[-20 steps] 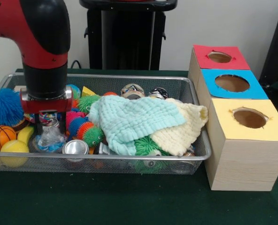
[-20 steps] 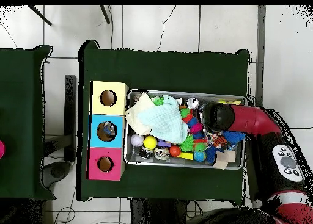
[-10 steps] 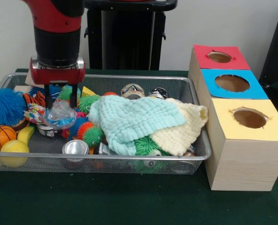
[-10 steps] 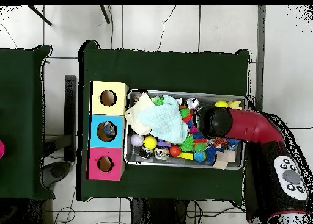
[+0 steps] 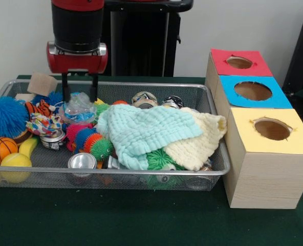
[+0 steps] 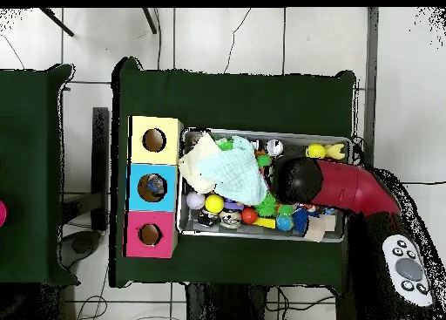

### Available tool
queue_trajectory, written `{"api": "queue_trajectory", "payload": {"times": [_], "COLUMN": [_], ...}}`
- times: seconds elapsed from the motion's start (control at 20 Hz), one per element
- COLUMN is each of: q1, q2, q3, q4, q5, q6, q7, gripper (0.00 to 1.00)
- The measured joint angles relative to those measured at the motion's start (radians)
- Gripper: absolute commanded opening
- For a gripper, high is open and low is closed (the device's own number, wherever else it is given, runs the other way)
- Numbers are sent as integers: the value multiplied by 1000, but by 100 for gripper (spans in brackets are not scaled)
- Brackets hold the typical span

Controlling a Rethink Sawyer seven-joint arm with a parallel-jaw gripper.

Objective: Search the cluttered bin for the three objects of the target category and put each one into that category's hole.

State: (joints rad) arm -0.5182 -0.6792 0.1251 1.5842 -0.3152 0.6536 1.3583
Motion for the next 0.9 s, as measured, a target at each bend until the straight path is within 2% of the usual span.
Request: {"api": "queue_trajectory", "payload": {"times": [0.9], "q1": [145], "q2": [-59], "q3": [-101], "q4": [125], "q5": [141], "q6": [-42], "q7": [21], "gripper": [0]}}
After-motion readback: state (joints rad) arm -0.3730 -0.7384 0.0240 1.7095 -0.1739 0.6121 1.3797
